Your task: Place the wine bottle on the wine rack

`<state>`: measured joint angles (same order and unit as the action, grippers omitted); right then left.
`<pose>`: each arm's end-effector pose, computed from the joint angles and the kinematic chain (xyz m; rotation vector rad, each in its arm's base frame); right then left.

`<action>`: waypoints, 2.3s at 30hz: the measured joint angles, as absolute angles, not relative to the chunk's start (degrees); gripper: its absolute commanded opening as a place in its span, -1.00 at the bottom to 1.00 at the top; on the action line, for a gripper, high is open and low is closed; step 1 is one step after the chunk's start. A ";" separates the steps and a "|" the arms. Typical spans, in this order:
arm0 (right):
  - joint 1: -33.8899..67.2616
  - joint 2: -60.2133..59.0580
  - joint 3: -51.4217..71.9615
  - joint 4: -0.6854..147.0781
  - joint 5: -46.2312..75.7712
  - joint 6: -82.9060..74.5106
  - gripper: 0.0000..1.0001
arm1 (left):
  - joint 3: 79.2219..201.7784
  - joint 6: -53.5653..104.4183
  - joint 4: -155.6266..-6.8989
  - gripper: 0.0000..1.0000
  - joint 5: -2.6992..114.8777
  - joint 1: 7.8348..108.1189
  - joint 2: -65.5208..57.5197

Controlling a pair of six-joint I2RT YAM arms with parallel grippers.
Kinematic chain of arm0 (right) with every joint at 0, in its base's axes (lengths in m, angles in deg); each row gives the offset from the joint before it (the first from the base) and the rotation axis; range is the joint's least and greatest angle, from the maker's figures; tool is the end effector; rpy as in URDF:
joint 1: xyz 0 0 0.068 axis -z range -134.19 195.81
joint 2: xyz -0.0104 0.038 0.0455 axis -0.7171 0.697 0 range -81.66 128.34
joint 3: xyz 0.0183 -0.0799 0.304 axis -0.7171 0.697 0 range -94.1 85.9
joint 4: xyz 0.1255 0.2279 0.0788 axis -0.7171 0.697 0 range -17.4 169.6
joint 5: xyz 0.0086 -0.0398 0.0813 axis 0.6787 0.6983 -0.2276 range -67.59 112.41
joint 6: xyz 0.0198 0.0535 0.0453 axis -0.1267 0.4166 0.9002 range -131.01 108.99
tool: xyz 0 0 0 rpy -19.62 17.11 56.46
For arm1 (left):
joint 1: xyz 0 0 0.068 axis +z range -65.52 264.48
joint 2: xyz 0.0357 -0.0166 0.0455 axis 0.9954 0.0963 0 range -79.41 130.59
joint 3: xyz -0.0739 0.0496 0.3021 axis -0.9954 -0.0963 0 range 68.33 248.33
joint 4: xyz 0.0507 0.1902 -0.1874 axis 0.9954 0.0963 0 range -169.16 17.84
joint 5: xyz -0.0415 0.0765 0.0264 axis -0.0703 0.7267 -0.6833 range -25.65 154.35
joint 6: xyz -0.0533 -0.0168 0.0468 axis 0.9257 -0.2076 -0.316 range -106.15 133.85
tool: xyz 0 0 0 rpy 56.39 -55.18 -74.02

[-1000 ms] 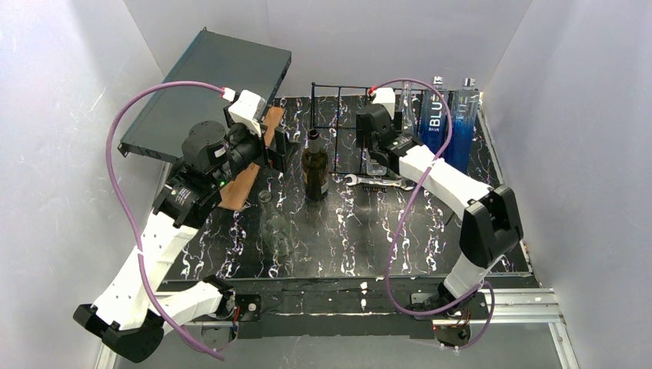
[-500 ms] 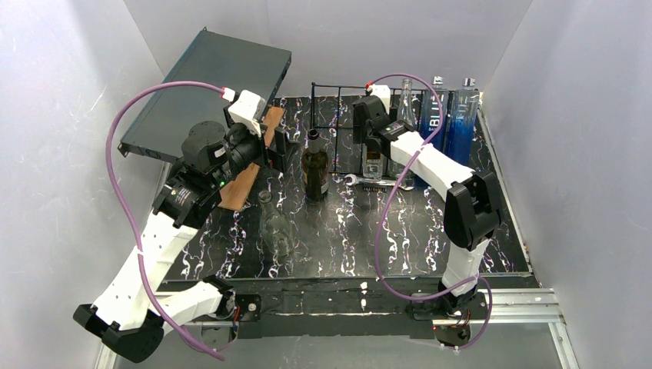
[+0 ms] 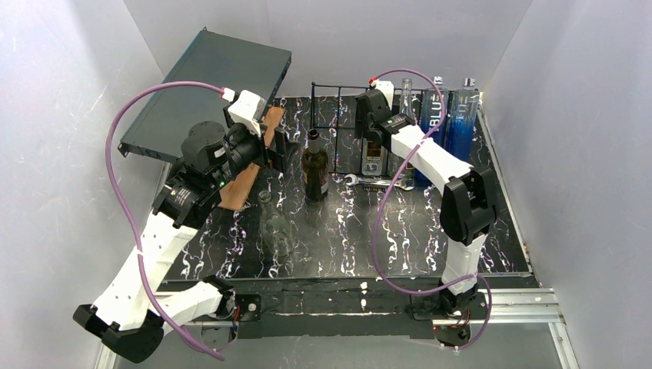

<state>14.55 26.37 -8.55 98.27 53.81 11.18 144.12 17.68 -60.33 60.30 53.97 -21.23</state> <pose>0.4227 0.2198 0.3243 0.1142 2.1392 -0.0802 0.1859 -0.1145 0.5065 0.4270 1.5592 -0.5215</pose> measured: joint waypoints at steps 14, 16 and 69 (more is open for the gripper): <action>15.62 32.27 -13.97 96.00 55.78 9.78 -0.97 | 144.12 17.68 -60.33 0.99 60.30 53.97 -21.23; 15.81 32.99 -14.19 94.93 56.30 9.57 -0.97 | 144.12 17.68 -60.33 0.99 60.30 53.97 -21.23; 16.47 33.98 -13.80 94.53 53.92 7.38 0.75 | 144.12 17.70 -60.31 0.99 60.30 53.95 -21.23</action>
